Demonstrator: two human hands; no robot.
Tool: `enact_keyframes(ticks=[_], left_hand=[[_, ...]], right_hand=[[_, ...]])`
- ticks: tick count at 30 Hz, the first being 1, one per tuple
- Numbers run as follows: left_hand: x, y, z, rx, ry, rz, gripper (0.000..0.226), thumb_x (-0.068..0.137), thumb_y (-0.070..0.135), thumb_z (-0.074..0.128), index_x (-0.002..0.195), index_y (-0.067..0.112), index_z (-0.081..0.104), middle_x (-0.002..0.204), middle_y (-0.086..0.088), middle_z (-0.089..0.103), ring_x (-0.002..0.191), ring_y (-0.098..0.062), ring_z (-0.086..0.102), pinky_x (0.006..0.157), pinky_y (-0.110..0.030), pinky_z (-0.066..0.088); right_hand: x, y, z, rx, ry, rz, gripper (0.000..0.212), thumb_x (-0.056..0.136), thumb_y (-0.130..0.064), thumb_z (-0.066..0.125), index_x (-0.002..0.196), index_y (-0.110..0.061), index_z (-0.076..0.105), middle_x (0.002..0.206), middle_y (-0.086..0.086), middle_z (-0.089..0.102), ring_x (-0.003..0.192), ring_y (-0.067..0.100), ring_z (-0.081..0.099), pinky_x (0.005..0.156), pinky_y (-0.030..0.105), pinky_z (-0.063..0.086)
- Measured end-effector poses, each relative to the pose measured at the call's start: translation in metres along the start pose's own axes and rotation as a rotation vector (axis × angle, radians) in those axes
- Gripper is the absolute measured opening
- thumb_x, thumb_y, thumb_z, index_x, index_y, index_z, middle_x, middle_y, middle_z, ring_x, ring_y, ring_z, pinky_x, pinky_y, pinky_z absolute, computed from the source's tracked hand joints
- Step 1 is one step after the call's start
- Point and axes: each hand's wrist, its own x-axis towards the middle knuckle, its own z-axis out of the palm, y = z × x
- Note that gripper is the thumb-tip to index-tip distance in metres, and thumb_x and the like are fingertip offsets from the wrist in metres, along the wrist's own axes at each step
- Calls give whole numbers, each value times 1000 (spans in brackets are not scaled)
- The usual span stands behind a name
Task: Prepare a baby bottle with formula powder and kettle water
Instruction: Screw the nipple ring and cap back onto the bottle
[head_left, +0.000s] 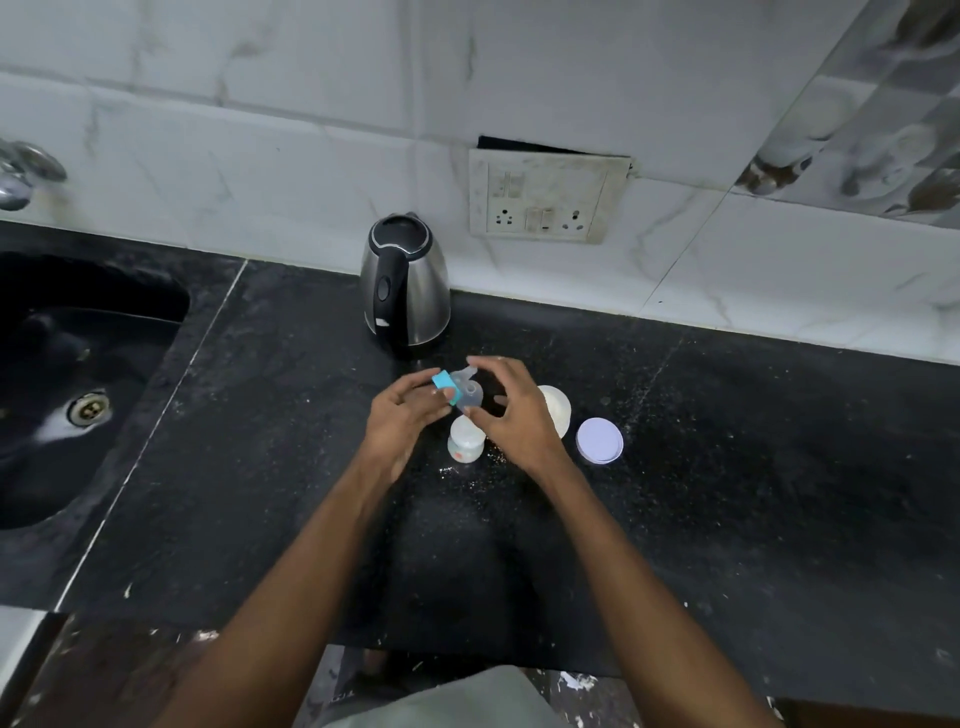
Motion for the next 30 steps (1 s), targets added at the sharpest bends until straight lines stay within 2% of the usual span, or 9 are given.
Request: enact_keyframes(ticks=[3, 6, 10, 14, 17, 18, 22, 26, 30], left_hand=[[-10, 13, 5, -81, -147, -85, 46, 85, -4, 74, 129, -2, 63, 109, -18, 76, 99, -29, 76, 89, -38, 63], [-11, 16, 3, -87, -246, -162, 46, 86, 2, 75, 130, -2, 64, 115, -21, 74, 96, -30, 75, 91, -37, 62], [-11, 17, 1, -70, -272, -201, 48, 86, 4, 75, 132, 0, 62, 119, -28, 71, 93, -32, 76, 93, -42, 62], [-13, 7, -5, -30, -181, -135, 50, 86, 2, 74, 134, 8, 62, 118, -26, 74, 108, -38, 74, 99, -48, 59], [-10, -3, -10, 101, -27, -33, 22, 93, -7, 64, 109, 2, 76, 116, -16, 77, 119, -40, 68, 100, -47, 57], [-9, -7, -11, 143, 15, -29, 22, 94, -9, 61, 101, 2, 79, 114, -13, 78, 119, -38, 69, 100, -46, 57], [-3, -22, -13, 403, 93, -30, 55, 87, -20, 40, 81, 12, 85, 110, -3, 80, 117, -22, 70, 97, -36, 58], [-1, -42, -15, 676, 111, 41, 58, 84, -22, 37, 109, 7, 81, 123, -8, 75, 119, -18, 65, 107, -36, 52], [-1, -53, -19, 883, 46, 26, 67, 81, -22, 46, 139, 7, 64, 141, -10, 64, 134, -21, 57, 113, -26, 42]], right_hand=[[8, -9, -6, 66, -177, -19, 80, 83, -10, 83, 150, -37, 49, 151, -8, 43, 141, 6, 43, 110, 29, 47], [12, -15, -11, 84, -228, -32, 63, 80, -3, 82, 134, -30, 65, 132, -9, 61, 121, 5, 60, 98, 28, 56], [14, -17, -17, 48, -236, 8, 47, 77, -6, 86, 118, -24, 73, 117, -7, 71, 105, 4, 66, 87, 13, 50], [17, -14, -22, -6, -158, 58, 48, 74, -13, 91, 117, -24, 73, 117, -6, 71, 107, 10, 64, 89, 14, 48], [17, -10, -28, -49, -140, 82, 49, 74, -12, 91, 118, -22, 73, 119, -3, 69, 108, 14, 63, 88, 12, 45], [17, -9, -29, -66, -144, 91, 49, 75, -12, 91, 119, -22, 73, 120, -2, 69, 108, 14, 62, 89, 13, 46], [18, -4, -26, -178, -187, 113, 51, 76, -10, 90, 122, -22, 73, 123, 1, 68, 110, 19, 62, 92, 23, 46], [17, -1, -21, -293, -261, 143, 53, 81, -6, 86, 129, -23, 71, 131, 3, 64, 117, 22, 60, 96, 27, 46], [15, -1, -17, -403, -351, 156, 55, 87, 0, 77, 136, -22, 66, 138, 5, 59, 123, 25, 56, 103, 33, 45]])
